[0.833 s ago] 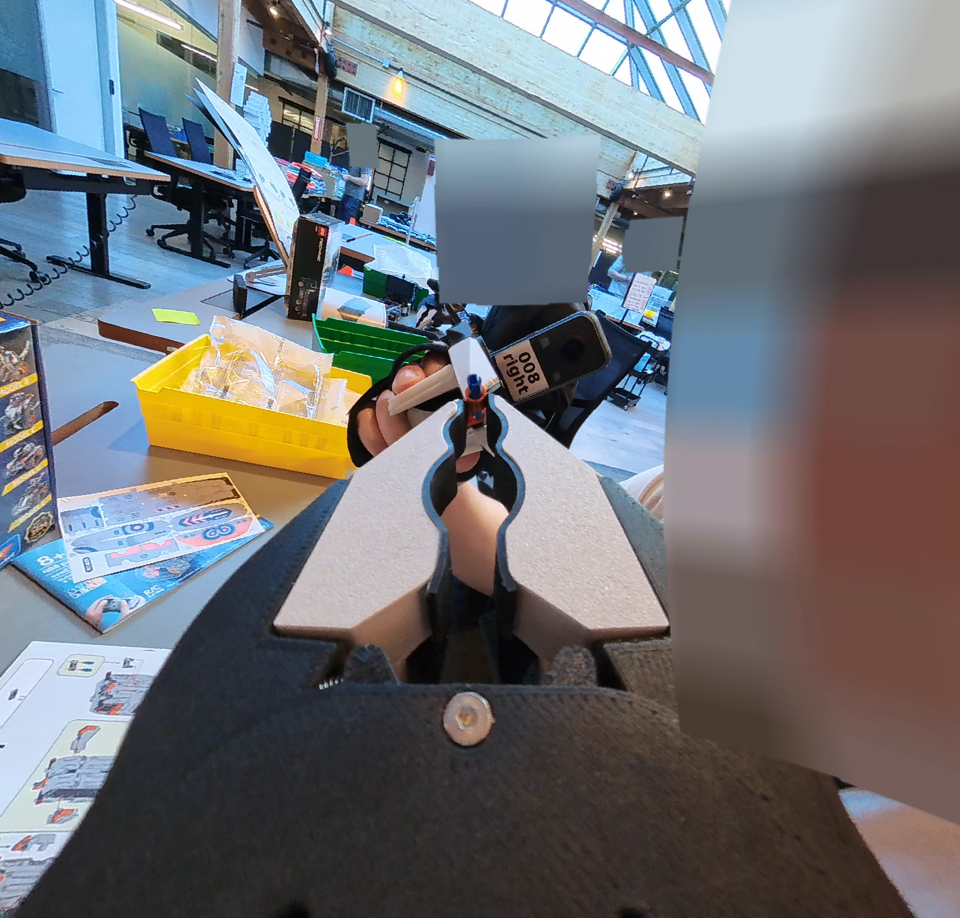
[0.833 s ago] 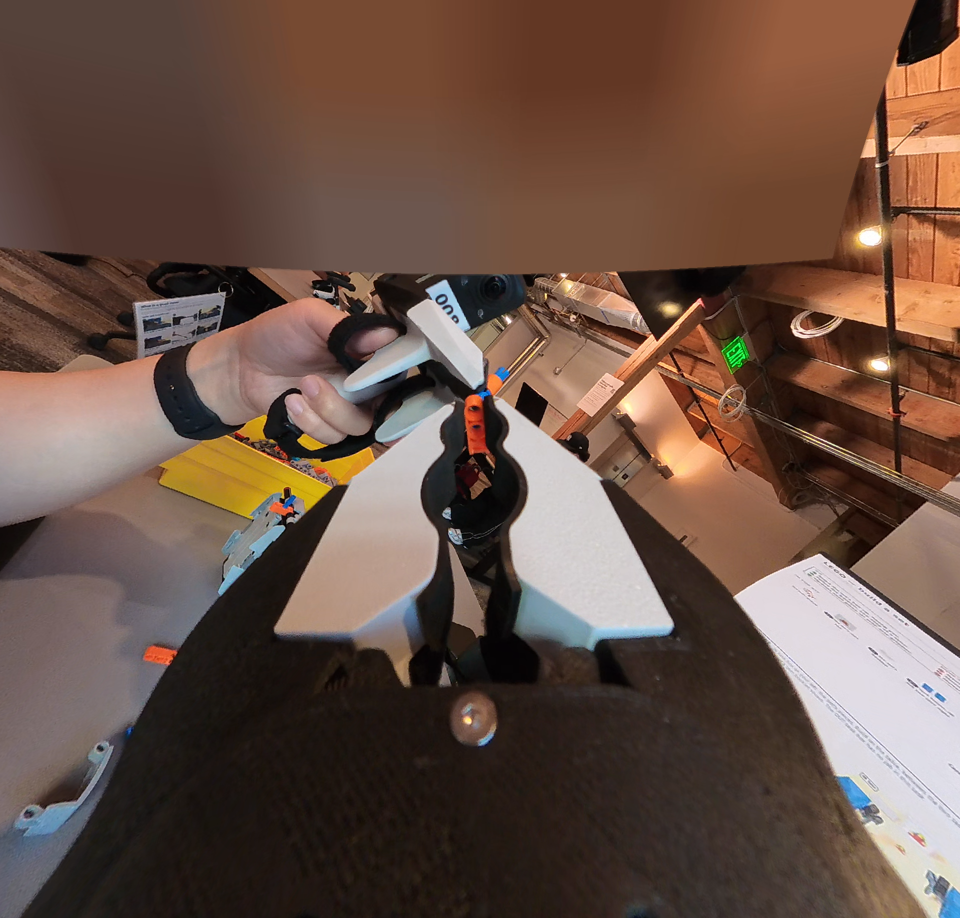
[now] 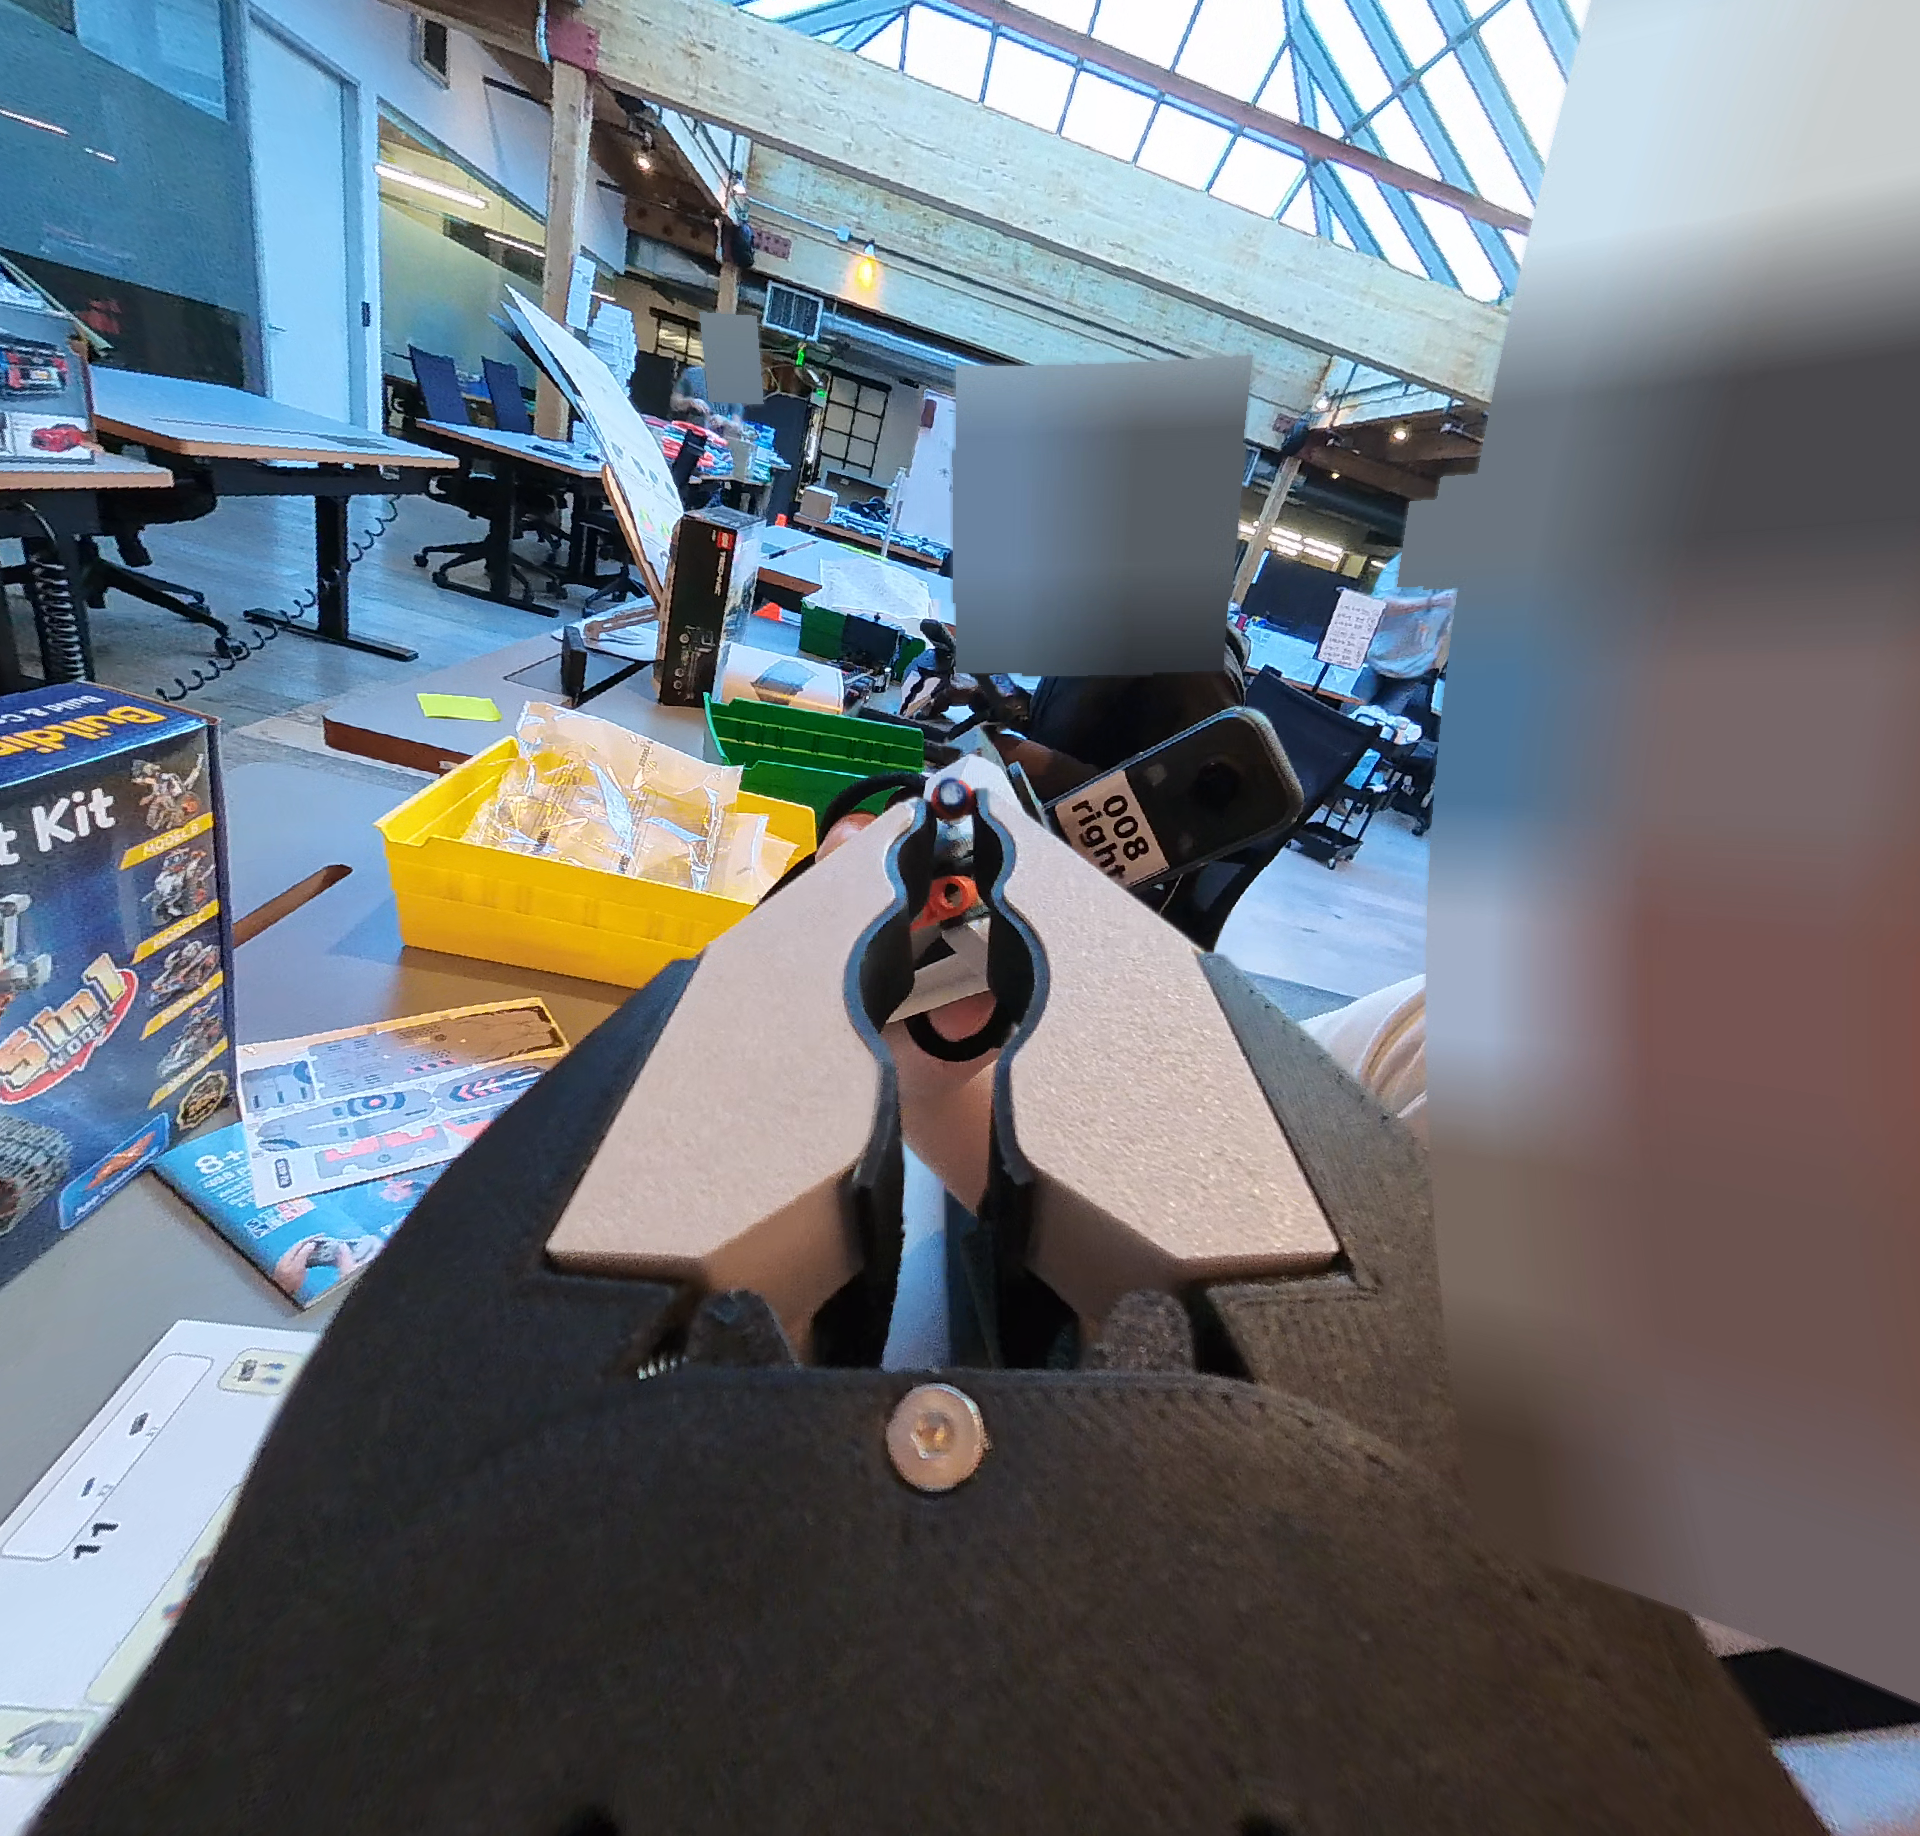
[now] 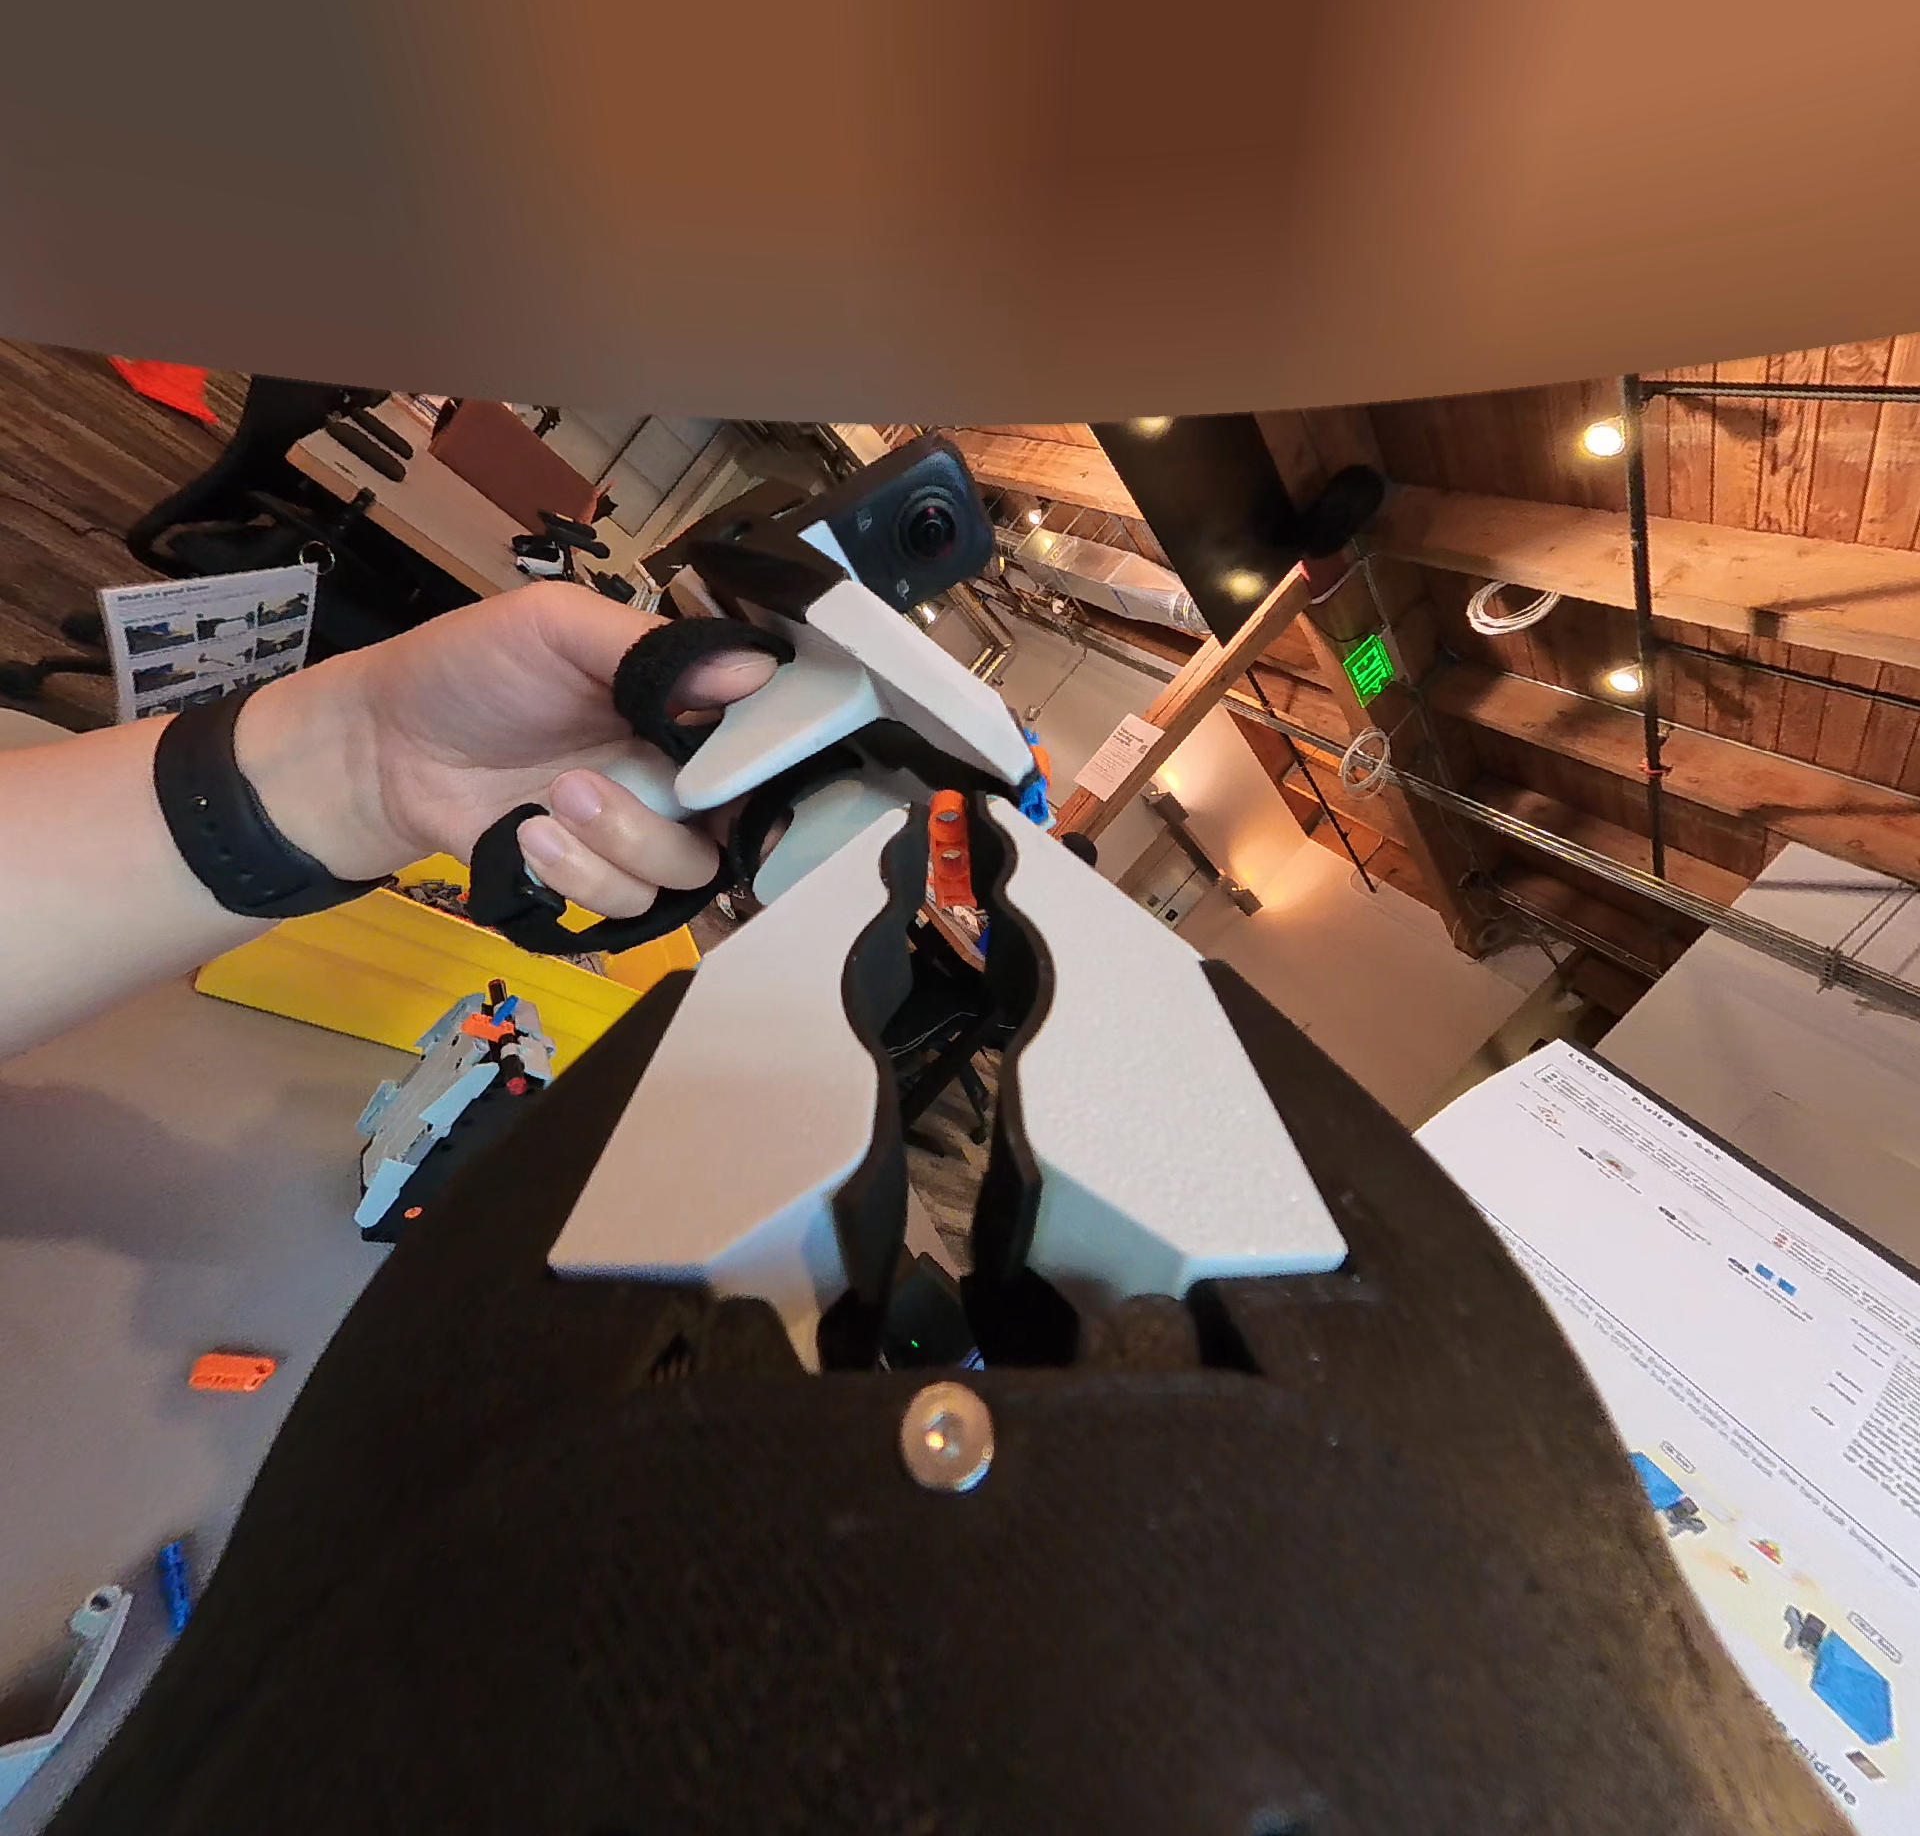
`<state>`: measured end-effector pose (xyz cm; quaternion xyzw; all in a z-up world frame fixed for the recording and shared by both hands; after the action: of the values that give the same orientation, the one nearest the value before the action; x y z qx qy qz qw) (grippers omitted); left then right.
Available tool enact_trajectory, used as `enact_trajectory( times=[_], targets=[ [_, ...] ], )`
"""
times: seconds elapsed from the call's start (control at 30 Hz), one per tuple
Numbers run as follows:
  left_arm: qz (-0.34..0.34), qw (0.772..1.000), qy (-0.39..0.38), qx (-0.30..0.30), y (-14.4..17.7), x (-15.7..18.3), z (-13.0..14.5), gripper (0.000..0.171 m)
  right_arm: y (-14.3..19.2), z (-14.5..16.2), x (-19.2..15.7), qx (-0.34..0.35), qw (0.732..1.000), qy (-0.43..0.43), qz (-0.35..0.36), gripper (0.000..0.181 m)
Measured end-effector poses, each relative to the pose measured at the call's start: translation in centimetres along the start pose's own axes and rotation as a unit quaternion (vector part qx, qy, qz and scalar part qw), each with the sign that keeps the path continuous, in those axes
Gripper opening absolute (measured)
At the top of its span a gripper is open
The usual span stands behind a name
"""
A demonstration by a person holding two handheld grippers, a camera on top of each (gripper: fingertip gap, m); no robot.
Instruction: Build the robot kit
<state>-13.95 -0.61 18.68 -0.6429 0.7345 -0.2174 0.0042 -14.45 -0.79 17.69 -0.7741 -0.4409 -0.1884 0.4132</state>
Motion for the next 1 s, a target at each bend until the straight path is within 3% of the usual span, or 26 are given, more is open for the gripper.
enact_trajectory(
  times=[0.6,0.87,1.0],
  targets=[
    [-0.013,0.999,-0.032,-0.041,0.0,0.2,1.0,0.004,0.2,0.0,-1.0,0.083,0.994,-0.067,-0.001,0.005],
    [-0.001,0.996,-0.071,-0.055,-0.5,0.9,1.5,0.004,0.3,-0.1,-1.6,0.064,0.998,-0.003,-0.019,0.005],
    [-0.008,0.990,-0.115,-0.079,-0.4,0.2,2.2,0.004,0.0,0.1,-2.5,0.049,0.994,-0.066,-0.067,0.005]
  ],
)
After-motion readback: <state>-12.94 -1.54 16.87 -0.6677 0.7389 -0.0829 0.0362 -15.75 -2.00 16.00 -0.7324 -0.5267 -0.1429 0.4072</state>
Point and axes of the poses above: each gripper's, where its closed fingertips meet, y back along the fingers, z out of its underside, x = y × z across the jaws, the point moved 1 cm from there along y, back along the fingers, and after that the axes turned 11 degrees about x, right-handed, at the moved point
